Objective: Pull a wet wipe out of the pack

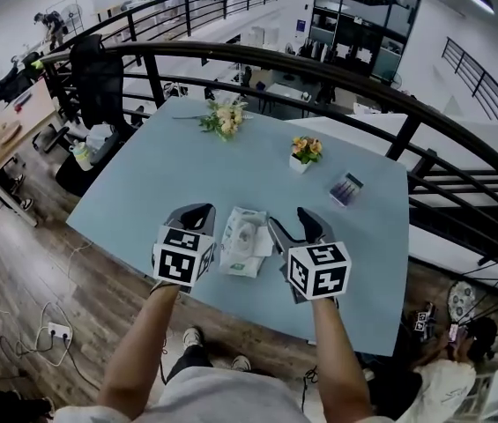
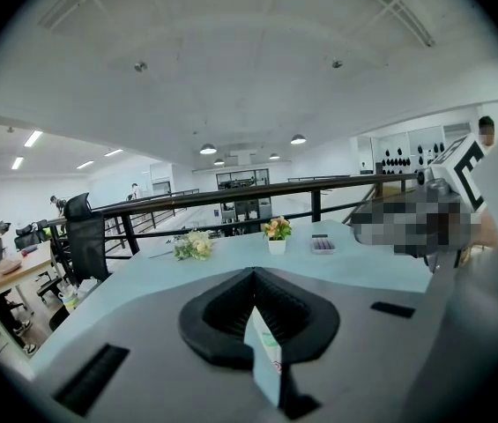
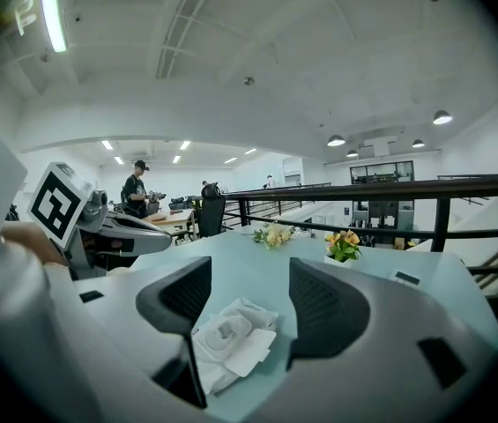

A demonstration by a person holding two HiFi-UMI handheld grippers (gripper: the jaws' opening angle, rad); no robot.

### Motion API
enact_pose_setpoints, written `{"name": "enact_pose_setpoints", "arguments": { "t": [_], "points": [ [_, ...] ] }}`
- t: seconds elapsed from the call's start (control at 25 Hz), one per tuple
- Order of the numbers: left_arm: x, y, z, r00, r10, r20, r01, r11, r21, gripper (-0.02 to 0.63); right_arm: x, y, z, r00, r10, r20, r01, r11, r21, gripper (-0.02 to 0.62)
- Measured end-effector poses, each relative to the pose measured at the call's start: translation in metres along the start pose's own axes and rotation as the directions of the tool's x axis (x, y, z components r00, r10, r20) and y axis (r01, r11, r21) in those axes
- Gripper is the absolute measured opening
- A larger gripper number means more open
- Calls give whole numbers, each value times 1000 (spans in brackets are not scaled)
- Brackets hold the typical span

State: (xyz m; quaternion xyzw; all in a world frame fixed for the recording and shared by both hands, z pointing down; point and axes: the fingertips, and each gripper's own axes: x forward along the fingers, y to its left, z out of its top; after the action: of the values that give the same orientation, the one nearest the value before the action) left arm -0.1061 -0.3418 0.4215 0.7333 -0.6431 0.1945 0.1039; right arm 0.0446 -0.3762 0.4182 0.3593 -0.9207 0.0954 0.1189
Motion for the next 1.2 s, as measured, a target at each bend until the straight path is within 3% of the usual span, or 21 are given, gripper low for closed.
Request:
{"name": "enact_pose_setpoints", "arguments": {
  "t": [0.52, 1.2],
  "points": [
    [21, 19, 6, 994, -107, 21, 107, 994, 18, -3, 15, 8, 2, 995, -97, -19, 97, 995, 12, 259],
    [38, 41, -26, 978, -206, -20, 206, 978, 25, -3, 43, 30, -27, 983, -162, -86, 166, 985, 44, 259]
  ]
}}
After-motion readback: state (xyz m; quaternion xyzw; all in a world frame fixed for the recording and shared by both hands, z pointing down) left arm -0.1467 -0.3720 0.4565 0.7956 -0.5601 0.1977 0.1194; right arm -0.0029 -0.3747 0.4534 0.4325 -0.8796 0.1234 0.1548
